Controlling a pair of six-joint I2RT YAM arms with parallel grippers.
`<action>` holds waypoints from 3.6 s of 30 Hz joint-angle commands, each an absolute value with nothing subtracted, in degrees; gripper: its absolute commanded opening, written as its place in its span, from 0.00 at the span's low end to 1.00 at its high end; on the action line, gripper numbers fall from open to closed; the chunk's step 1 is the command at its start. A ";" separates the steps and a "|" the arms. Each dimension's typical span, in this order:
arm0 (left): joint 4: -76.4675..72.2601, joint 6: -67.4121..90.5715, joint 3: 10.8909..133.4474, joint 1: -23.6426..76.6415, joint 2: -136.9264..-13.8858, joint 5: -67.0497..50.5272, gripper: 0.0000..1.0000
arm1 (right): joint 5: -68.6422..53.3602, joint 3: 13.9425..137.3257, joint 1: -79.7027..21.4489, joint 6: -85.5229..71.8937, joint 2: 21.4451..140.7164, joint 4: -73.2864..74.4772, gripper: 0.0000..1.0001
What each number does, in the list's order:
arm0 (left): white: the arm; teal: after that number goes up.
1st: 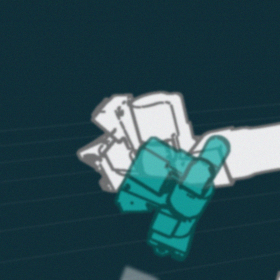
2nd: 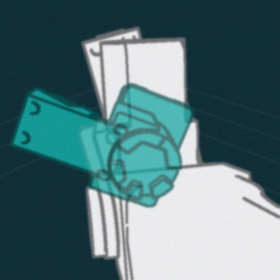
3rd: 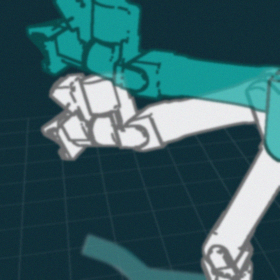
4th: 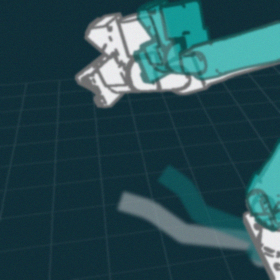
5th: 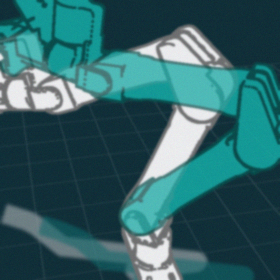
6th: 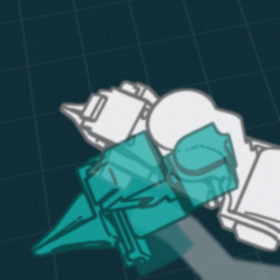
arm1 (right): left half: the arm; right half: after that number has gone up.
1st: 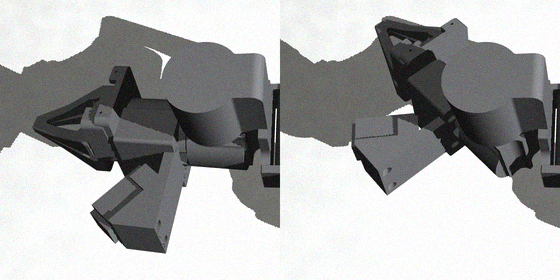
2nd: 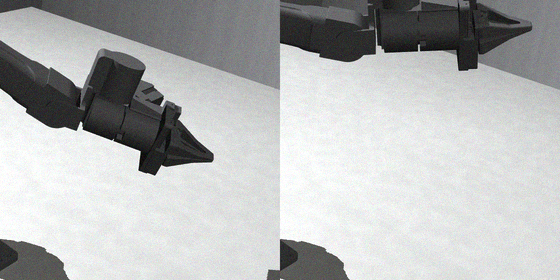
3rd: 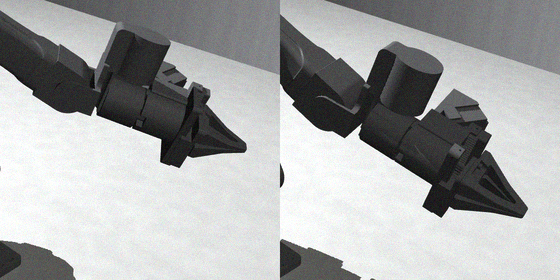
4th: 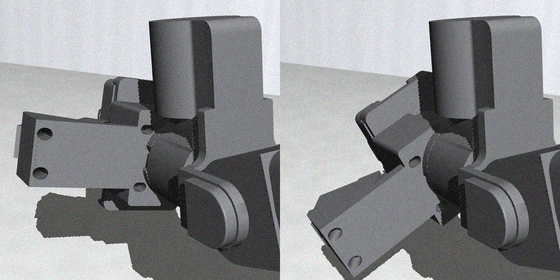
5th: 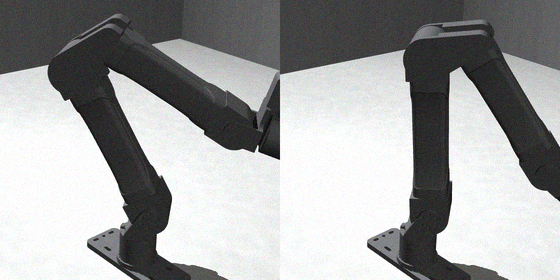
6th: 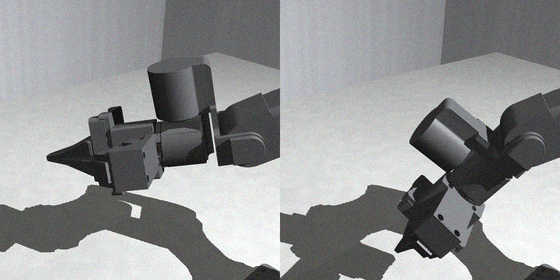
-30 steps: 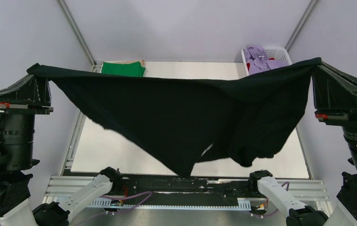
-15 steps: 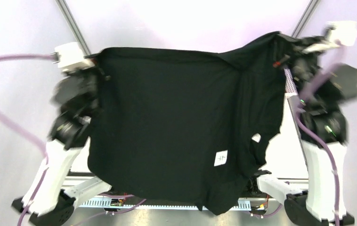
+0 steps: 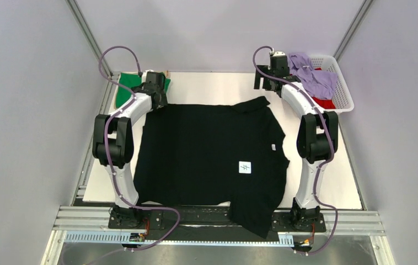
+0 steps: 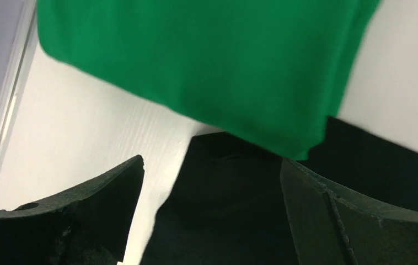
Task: Fold and stack the t-shirts
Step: Flatten out the tshirt
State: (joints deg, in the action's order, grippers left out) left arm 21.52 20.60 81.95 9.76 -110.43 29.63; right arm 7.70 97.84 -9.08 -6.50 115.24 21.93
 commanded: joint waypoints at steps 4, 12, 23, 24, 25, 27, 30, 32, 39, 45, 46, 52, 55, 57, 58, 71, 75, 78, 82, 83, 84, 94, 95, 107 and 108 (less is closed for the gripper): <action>20.00 23.52 87.03 10.37 -102.92 20.65 1.00 | 2.09 101.34 -8.74 -11.07 109.87 21.20 1.00; 15.56 29.08 71.61 11.04 -91.74 4.16 1.00 | -10.48 80.86 -8.81 -22.11 99.81 15.75 1.00; 4.97 33.93 49.37 16.07 -82.83 -6.55 1.00 | -20.87 84.68 -9.70 -26.21 112.72 12.56 1.00; 4.16 34.15 48.59 16.08 -82.58 -6.43 1.00 | -20.77 84.79 -10.05 -26.76 113.63 12.57 1.00; 3.84 34.31 47.26 16.08 -82.47 -6.29 1.00 | -20.75 84.81 -10.50 -27.07 114.52 12.61 1.00; 3.73 34.15 46.29 16.08 -82.37 -5.68 1.00 | -20.16 84.99 -11.51 -27.36 116.02 12.48 1.00; 3.98 33.96 45.49 16.08 -82.63 -5.02 1.00 | -19.34 85.15 -12.76 -28.04 117.37 12.37 1.00; 3.82 33.85 45.21 16.08 -82.76 -5.01 1.00 | -18.14 85.36 -13.22 -28.43 118.01 11.80 1.00; 3.78 33.50 44.56 16.05 -83.87 -4.13 1.00 | -16.04 89.10 -14.05 -29.87 122.42 8.99 1.00; 3.65 33.36 44.73 16.09 -84.71 -4.37 1.00 | -13.99 95.33 -14.33 -30.42 127.71 2.73 1.00; 3.79 33.28 44.80 16.09 -84.72 -4.21 1.00 | -13.42 97.13 -14.35 -30.00 128.89 1.71 1.00; 5.09 32.90 45.20 16.08 -84.62 -2.25 1.00 | -11.82 112.14 -14.47 -26.60 138.18 -2.04 1.00; 5.86 32.82 45.60 16.08 -84.44 -0.92 1.00 | -12.13 118.13 -14.42 -24.29 142.02 -1.07 1.00; 6.49 32.68 45.83 16.08 -84.13 -0.45 1.00 | -12.41 120.66 -14.41 -22.47 142.49 0.57 1.00; 6.61 32.69 45.81 16.04 -83.99 -0.35 1.00 | -12.65 120.87 -14.52 -21.50 141.85 1.64 1.00; 6.60 33.48 48.46 16.04 -83.07 -4.88 1.00 | -2.40 97.76 -14.70 -17.41 119.59 5.98 1.00; 6.73 33.80 48.04 16.08 -82.32 -5.19 1.00 | -0.69 87.55 -14.06 -21.03 114.96 5.93 1.00; 6.67 34.16 47.40 16.08 -82.12 -5.54 1.00 | -0.03 81.77 -13.04 -24.05 113.27 5.92 1.00; 6.21 34.62 46.32 16.08 -81.29 -5.56 1.00 | -0.95 77.07 -11.19 -26.87 113.24 5.93 1.00; 6.21 34.67 46.19 16.08 -81.12 -5.46 1.00 | -1.00 76.34 -10.97 -27.28 113.29 5.96 1.00; 6.18 34.68 45.98 16.08 -80.84 -5.34 1.00 | -0.90 75.58 -10.76 -27.73 113.28 5.90 1.00; 7.54 34.33 45.85 16.07 -79.50 -3.58 1.00 | 5.50 65.17 -9.19 -31.67 110.37 8.11 1.00; 7.64 34.30 45.91 16.08 -79.44 -3.53 1.00 | 6.27 63.80 -9.03 -32.07 109.73 8.24 1.00; 15.29 32.80 54.74 16.06 -86.16 -3.18 1.00 | 6.56 66.13 -9.04 -28.04 105.79 9.50 1.00; 15.78 32.66 55.45 16.03 -87.39 -3.17 1.00 | 6.77 66.30 -9.34 -27.71 105.23 9.92 1.00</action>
State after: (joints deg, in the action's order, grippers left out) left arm 12.53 33.76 50.28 16.29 -84.23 -3.73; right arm 6.09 64.01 -9.28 -29.80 106.65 6.46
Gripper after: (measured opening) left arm 0.998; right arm 0.998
